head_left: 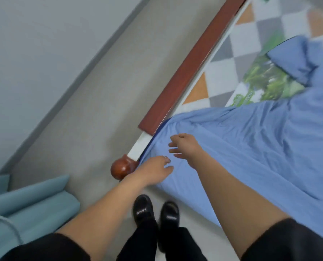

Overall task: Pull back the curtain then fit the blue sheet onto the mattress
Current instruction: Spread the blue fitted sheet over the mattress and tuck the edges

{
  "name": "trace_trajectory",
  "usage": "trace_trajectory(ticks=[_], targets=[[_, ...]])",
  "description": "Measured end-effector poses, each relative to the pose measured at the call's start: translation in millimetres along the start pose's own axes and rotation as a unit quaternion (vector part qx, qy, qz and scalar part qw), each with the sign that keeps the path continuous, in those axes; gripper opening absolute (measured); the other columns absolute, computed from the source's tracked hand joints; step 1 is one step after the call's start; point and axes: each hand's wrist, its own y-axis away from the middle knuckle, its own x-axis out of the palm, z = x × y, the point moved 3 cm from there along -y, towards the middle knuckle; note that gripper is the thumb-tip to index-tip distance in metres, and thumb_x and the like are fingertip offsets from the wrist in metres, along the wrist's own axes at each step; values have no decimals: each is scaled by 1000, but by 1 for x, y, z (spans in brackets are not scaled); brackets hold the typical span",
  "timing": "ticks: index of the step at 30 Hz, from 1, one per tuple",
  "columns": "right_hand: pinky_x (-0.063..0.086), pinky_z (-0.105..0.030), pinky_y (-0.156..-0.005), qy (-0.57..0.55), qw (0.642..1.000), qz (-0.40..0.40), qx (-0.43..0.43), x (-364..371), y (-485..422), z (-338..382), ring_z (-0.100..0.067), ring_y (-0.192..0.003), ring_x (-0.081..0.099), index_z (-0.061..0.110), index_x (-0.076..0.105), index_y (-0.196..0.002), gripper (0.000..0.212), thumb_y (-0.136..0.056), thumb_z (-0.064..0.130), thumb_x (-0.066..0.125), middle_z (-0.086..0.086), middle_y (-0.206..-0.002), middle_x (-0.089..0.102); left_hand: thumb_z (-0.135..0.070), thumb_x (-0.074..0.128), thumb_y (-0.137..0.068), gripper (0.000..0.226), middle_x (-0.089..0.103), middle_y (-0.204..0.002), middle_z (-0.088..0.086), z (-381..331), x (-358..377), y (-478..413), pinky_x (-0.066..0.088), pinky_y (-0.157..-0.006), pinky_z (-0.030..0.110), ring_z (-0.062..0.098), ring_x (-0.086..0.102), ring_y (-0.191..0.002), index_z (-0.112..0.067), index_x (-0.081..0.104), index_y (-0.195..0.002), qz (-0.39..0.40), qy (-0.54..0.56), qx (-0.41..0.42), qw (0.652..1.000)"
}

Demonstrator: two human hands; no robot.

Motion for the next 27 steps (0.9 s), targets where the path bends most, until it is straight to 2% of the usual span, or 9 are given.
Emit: trace_trajectory(ticks=[4, 7, 9, 11, 13, 16, 20, 23, 27], targets=[[52, -28, -70, -156, 979, -51, -124, -65, 107, 90, -19, -82, 72, 15, 66, -98, 11, -94, 22, 58, -9, -101, 76, -22, 59, -94, 27, 72, -111, 3, -92, -85, 74, 52, -90, 31, 13, 68, -97, -14, 66, -119, -168, 95, 81, 978], [51, -28, -69, -227, 948, -80, -209, -109, 185, 145, -18, -77, 70, 11, 66, -103, 15, -92, 16, 57, -9, -95, 77, -22, 63, -93, 12, 70, -82, -10, -160, -138, 136, 48, -69, 23, -3, 63, -67, -22, 69, -103, -269, 142, 152, 940], [52, -27, -66, -253, 930, -93, -249, -134, 231, 171, -17, -72, 70, 10, 66, -103, 16, -91, 14, 56, -8, -89, 77, -30, 63, -88, 8, 72, -82, -9, -203, -167, 180, 51, -72, 24, 2, 67, -74, -28, 69, -93, -300, 175, 196, 917], [52, -24, -61, -265, 919, -108, -272, -150, 279, 190, -18, -70, 71, 12, 67, -98, 13, -91, 13, 56, -8, -86, 77, -35, 59, -83, 11, 74, -90, -3, -238, -191, 226, 54, -76, 29, 13, 71, -85, -31, 67, -89, -298, 196, 232, 905], [52, -22, -59, -270, 911, -123, -286, -158, 308, 201, -18, -69, 71, 11, 67, -96, 12, -91, 13, 56, -8, -84, 77, -37, 57, -81, 15, 75, -93, -2, -257, -211, 252, 54, -76, 28, 15, 71, -87, -29, 67, -90, -285, 198, 261, 901], [52, -24, -62, -275, 905, -150, -289, -165, 328, 218, -19, -72, 72, 10, 68, -96, 13, -90, 15, 58, -9, -84, 77, -29, 59, -88, 10, 75, -88, -2, -264, -242, 264, 52, -67, 15, 9, 71, -79, -28, 68, -93, -259, 198, 297, 898], [52, -25, -61, -327, 876, -234, -267, -149, 325, 231, -19, -70, 71, 13, 68, -93, 10, -90, 15, 58, -9, -83, 76, -9, 56, -96, 17, 74, -85, -1, -248, -288, 242, 47, -58, 7, 3, 70, -68, -21, 68, -94, -207, 169, 309, 913], [53, -25, -62, -364, 859, -285, -221, -113, 317, 233, -19, -72, 72, 15, 68, -92, 9, -93, 17, 59, -7, -83, 76, -8, 55, -96, 19, 74, -83, -2, -226, -329, 219, 46, -57, 7, 3, 69, -66, -21, 68, -91, -164, 125, 307, 929], [53, -28, -65, -410, 843, -311, -157, -59, 318, 238, -20, -73, 72, 11, 68, -96, 11, -96, 18, 59, -9, -86, 76, -10, 55, -96, 22, 74, -80, -7, -199, -382, 203, 46, -62, 9, 5, 69, -68, -26, 68, -89, -132, 84, 296, 942]])
